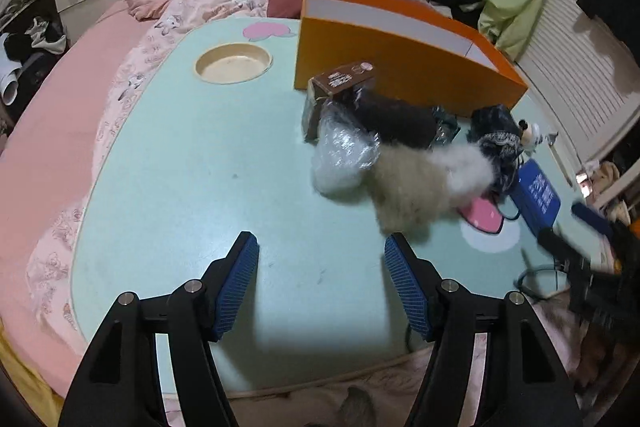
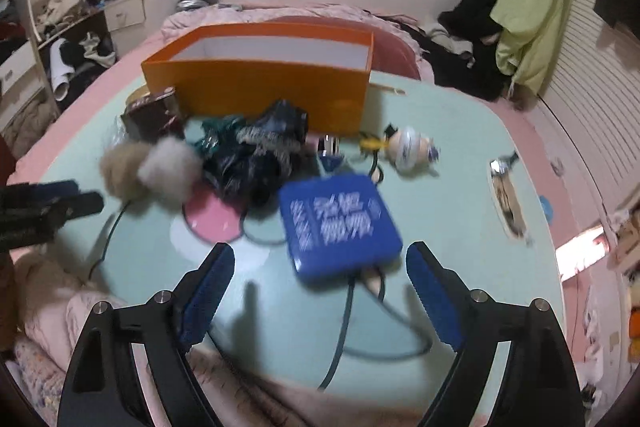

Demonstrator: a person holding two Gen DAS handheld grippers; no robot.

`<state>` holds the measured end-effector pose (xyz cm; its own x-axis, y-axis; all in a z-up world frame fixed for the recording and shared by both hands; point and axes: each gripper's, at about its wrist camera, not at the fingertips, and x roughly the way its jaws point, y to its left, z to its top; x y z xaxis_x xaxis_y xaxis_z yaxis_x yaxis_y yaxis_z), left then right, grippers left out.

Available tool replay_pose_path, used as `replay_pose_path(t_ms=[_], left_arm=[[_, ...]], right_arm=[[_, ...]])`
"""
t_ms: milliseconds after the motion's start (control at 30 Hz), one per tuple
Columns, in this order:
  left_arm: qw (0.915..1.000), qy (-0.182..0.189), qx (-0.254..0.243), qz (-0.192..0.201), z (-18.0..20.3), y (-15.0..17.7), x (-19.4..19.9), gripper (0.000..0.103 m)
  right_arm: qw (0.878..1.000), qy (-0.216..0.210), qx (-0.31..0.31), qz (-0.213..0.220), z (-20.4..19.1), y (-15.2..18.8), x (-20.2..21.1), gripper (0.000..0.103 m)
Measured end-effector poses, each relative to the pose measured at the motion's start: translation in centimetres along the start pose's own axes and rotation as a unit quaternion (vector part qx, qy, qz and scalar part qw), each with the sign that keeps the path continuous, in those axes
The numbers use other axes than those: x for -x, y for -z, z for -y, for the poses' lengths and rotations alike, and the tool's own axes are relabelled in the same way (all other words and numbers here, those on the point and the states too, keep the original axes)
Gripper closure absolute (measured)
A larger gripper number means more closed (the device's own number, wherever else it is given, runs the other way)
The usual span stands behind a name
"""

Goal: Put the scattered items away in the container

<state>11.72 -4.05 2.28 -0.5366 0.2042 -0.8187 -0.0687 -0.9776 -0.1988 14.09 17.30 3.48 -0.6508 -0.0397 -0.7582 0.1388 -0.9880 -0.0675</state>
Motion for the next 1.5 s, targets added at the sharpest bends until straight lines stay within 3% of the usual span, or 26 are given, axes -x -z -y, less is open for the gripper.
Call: replay_pose_path(t_ms=[33,67,100,133,167,233,700,1000,1067,1200,1333,1467,1500], left_arm=[[1.0,-0.004,0.002,0.007,0.1,0.2,-0.1,0.029],[0.9998,-0.015,-0.003,0.016,0.4,0.3,-0.2,0.016],[0.9989,-0.039,-0.017,0.021,0.9,0.6,-0.5,0.004],[0.9956,-0.08,-0.046,0.015,2.0,1.1,-1.4,0.0],[0.9958,-0.07,-0.054,0.024,2.3,1.2,-1.5,0.0],[0.9957,-0.058,-0.07,0.016,2.5,1.0,-2.1,0.0],[0.9959,-0.059,-0.067,0.015,1.6,0.4,-4.1,0.0],[0.9958,-0.06,-0.067,0.02,2.5,1.0,-2.3,0.0],[0.9958,-0.059,-0.067,0.022,2.5,1.1,-2.2,0.0],[0.9958,-0.058,-0.067,0.024,2.4,1.1,-2.1,0.0],[0.9965,-0.049,-0.061,0.029,2.1,1.2,-1.9,0.0],[0.9978,-0.03,-0.045,0.037,1.6,1.2,-1.3,0.0],[0.9981,-0.026,-0.04,0.039,1.5,1.3,-1.2,0.0]], right_arm=[[1.0,-0.003,-0.008,0.0,0.1,0.5,0.2,0.014],[1.0,-0.011,-0.024,-0.004,0.2,1.0,0.1,0.012],[0.999,-0.016,-0.035,-0.008,0.2,1.4,0.0,0.007],[0.998,-0.017,-0.049,-0.02,0.4,1.8,-0.5,0.006],[0.997,-0.016,-0.056,-0.04,0.4,2.2,-1.3,0.004],[0.999,-0.002,-0.034,-0.03,-0.8,2.4,-1.2,0.003],[0.999,-0.005,-0.033,-0.035,-0.3,1.8,-0.8,0.0],[0.998,-0.023,-0.035,-0.038,-0.4,2.1,-1.3,0.001],[0.998,-0.042,-0.043,-0.028,0.5,1.7,-0.8,0.004],[0.999,-0.04,-0.032,0.015,2.3,-0.1,0.6,0.005],[0.998,-0.066,0.011,0.0,2.4,-1.6,-0.7,0.005],[0.998,-0.048,0.034,-0.02,2.2,-1.9,-3.2,0.005],[0.998,-0.052,0.031,-0.033,2.2,-1.8,-3.9,0.01]])
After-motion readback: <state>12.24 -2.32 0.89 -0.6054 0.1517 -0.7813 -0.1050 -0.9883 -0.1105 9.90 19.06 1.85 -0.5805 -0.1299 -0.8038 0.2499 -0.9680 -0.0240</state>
